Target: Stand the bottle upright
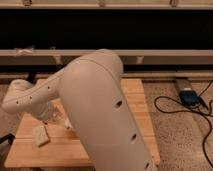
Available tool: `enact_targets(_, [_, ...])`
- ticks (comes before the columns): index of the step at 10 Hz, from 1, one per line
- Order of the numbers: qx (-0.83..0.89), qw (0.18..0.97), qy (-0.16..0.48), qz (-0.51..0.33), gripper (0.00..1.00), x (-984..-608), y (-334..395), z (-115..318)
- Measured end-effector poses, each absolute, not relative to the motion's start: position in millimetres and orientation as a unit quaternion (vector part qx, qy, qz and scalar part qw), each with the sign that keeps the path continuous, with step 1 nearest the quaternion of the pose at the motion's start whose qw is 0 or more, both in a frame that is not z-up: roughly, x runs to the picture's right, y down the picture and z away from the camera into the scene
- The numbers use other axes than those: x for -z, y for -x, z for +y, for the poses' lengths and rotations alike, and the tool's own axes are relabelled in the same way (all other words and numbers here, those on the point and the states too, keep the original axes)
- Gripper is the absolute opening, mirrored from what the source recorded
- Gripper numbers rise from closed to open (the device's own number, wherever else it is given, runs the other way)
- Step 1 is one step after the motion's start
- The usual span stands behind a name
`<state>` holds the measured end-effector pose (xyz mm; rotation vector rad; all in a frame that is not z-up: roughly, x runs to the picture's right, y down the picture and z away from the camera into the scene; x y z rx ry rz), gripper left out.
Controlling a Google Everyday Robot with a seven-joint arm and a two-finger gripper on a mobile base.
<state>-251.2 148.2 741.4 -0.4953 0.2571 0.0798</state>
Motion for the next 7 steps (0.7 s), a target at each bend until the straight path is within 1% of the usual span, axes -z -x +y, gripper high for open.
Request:
enact_targets(3, [-0.066,0.962,0.256,0.073,0.00,-730.8,252.5,139.9])
enact_targets(5, [-0.091,0.961,0.262,0.014,0.00,-721.8,251.6,132.4])
enact_targets(7, [-0.102,0.959,0.265,-0.013,0.00,-716.8,254.8,129.1])
